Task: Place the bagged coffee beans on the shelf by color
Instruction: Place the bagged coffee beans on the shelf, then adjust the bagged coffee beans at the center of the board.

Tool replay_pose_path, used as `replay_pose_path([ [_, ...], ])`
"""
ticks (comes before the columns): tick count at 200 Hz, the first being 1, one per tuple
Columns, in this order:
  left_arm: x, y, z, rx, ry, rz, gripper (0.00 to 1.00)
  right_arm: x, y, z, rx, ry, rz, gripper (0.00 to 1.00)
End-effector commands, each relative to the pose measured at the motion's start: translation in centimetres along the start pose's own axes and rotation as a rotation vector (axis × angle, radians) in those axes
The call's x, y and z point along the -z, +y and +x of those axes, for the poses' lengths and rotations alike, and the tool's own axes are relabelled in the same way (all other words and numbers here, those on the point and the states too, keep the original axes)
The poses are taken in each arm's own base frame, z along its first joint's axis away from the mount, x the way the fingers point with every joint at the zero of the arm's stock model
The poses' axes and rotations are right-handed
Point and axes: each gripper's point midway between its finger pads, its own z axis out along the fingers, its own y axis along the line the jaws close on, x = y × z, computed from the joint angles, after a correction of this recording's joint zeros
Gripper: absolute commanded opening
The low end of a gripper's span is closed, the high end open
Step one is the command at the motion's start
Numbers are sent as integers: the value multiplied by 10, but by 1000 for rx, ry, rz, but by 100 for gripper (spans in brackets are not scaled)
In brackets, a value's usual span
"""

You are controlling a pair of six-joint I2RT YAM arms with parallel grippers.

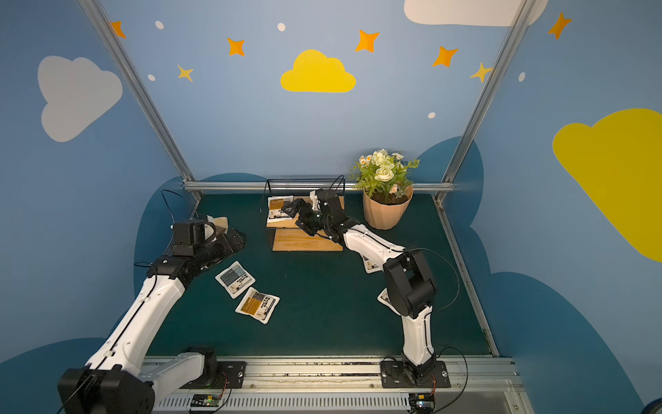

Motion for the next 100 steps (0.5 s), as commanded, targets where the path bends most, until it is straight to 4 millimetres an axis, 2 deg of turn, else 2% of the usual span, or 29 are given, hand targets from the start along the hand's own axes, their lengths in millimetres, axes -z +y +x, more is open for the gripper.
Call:
replay_pose_path([
  [1, 7, 11, 11, -10, 13, -36, 100, 10, -22, 19, 9, 38, 99, 98],
  [49, 18, 28, 36, 6, 50, -82, 100, 26, -21, 39, 55, 76, 101, 98],
  [100, 20, 37, 75, 73, 128, -46, 100, 47, -32, 80, 102, 153, 146, 98],
])
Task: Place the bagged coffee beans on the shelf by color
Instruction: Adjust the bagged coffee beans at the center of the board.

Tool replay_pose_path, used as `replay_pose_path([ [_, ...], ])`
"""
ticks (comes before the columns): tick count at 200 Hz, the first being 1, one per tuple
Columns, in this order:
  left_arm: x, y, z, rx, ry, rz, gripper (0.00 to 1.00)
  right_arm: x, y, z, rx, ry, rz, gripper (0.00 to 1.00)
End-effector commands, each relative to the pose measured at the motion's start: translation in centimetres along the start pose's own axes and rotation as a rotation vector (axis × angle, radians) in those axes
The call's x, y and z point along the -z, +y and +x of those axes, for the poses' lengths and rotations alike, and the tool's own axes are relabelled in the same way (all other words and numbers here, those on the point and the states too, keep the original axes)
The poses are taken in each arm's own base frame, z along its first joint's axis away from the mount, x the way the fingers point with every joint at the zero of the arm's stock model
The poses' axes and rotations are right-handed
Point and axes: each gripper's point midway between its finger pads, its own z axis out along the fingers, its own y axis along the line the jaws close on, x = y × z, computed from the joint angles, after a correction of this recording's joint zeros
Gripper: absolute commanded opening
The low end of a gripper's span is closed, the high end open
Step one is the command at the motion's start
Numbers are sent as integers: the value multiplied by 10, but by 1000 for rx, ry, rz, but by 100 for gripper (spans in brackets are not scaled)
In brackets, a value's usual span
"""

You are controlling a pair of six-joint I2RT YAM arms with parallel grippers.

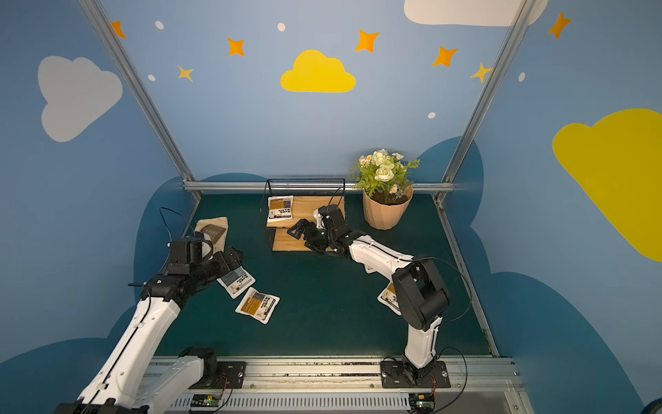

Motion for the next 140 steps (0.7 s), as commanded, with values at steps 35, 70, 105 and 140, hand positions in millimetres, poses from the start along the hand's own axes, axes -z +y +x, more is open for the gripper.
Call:
replay_pose_path([
  [35, -1, 13, 48, 110, 101, 36, 100, 29, -5, 52, 95, 68, 65, 98],
  [70, -3, 14, 73, 135, 141, 71, 100, 32, -28, 84, 92, 122, 139, 98],
  [105, -10, 18, 98, 128, 172, 70, 100, 34, -41, 109, 98, 151, 189, 98],
  [140, -19, 23, 121, 140, 194, 61, 100, 31, -47, 130, 102, 163, 219, 99],
])
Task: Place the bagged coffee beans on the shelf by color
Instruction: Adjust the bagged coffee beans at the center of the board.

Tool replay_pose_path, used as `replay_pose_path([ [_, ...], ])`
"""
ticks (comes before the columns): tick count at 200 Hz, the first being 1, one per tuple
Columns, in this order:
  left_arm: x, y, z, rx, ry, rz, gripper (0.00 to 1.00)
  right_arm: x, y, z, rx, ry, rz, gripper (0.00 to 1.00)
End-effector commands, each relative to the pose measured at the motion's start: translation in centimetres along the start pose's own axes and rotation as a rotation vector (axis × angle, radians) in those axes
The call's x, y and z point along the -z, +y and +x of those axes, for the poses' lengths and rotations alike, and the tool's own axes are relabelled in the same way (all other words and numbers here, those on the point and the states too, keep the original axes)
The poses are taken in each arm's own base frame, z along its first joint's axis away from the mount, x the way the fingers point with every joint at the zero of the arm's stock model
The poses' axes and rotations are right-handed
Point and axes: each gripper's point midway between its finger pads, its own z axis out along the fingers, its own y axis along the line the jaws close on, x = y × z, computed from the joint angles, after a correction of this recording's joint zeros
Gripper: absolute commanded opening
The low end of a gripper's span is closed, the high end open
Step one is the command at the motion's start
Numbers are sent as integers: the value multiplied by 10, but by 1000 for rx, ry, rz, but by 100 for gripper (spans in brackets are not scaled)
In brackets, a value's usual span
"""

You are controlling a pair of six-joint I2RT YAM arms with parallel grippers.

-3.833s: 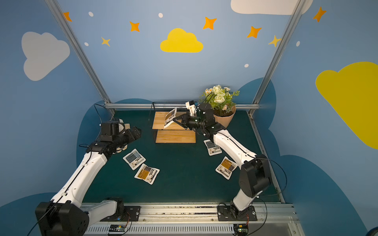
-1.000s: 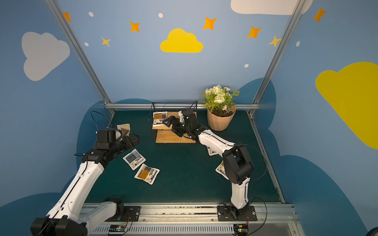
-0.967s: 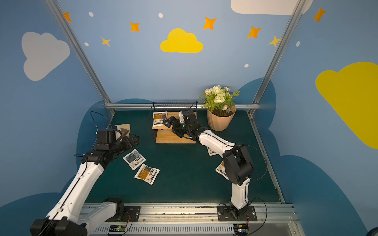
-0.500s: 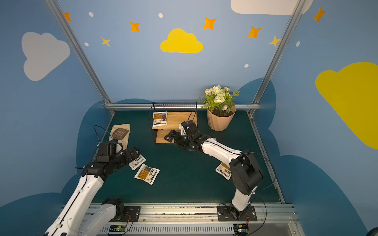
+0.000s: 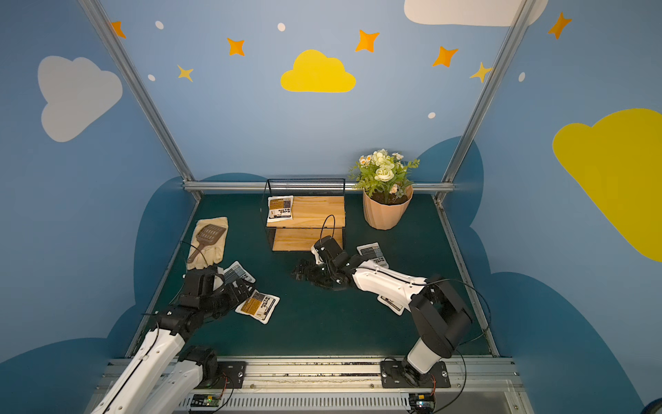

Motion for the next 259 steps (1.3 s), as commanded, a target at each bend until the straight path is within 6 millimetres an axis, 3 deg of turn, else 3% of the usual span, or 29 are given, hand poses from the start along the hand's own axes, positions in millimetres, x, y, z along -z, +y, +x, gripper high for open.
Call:
replay_pose_path([
  [1, -6, 1, 6, 26, -12, 1, 100, 5, 2, 8, 8, -21, 19, 98],
  [68, -27, 20, 21, 8, -7, -56, 100, -3, -18, 28, -56, -11, 63, 98],
  [150, -51, 9, 17, -41, 21, -36, 100, 23, -45, 38, -89, -48, 124, 98],
  [204, -68, -18, 18, -114, 71, -6, 100, 33, -68, 35, -135, -71, 142, 98],
  [259, -94, -62, 32, -208, 156, -1, 100, 44, -78, 26, -150, -75, 134, 98],
])
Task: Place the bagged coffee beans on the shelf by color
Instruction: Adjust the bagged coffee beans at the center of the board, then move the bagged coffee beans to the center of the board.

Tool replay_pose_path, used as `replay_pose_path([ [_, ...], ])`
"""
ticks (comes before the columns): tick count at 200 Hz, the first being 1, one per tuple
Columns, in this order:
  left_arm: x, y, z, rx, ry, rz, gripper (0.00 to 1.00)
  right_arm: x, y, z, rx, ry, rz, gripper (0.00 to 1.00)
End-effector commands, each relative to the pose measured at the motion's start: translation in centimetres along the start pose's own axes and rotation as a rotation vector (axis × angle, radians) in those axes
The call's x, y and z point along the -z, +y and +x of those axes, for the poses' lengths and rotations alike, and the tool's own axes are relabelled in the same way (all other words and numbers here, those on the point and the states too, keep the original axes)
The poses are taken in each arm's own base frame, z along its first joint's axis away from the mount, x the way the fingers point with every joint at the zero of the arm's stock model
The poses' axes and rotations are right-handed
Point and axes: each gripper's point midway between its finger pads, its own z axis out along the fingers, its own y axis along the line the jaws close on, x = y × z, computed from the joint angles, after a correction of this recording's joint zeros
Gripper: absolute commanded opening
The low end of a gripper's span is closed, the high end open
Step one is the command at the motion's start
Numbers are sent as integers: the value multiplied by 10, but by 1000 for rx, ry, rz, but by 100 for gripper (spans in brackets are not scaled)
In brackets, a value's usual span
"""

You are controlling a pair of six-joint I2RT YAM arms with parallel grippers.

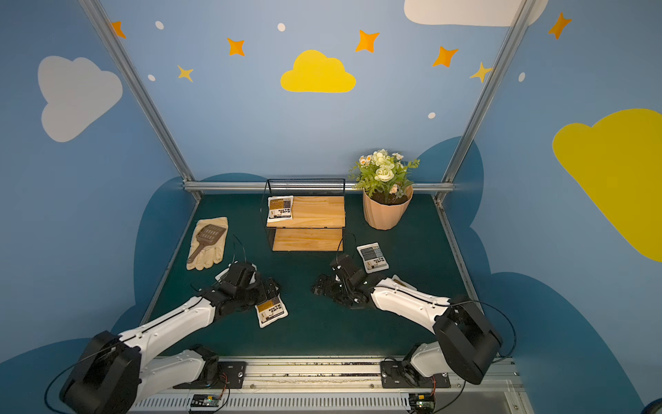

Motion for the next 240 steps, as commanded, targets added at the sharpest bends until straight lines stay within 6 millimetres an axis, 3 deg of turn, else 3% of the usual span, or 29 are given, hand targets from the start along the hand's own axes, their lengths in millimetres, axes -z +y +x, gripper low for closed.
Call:
replay_pose_path([
  [1, -9, -26, -2, -51, 8, 31, 100, 11, -5, -2, 4, 2, -8, 98],
  [35, -19, -51, 7, -75, 12, 17, 100, 19, -12, 1, -1, 13, -26, 98],
  [62, -8, -53, 1, -64, -24, -22, 100, 19, -11, 11, 10, 46, -70, 98],
  [102, 35, -27, -10, -33, -108, -154, 100, 21, -21, 27, 27, 82, -94, 98],
  [139, 56, 22, 15, 64, -107, -235, 100, 28, -23, 25, 15, 72, -96, 98],
  [192, 50, 65, 60, 178, -19, -253, 100, 35, -22, 18, 6, 70, -102, 98],
  [240, 33, 62, 73, 181, 46, -221, 100, 36, -24, 13, -15, 61, -106, 98],
])
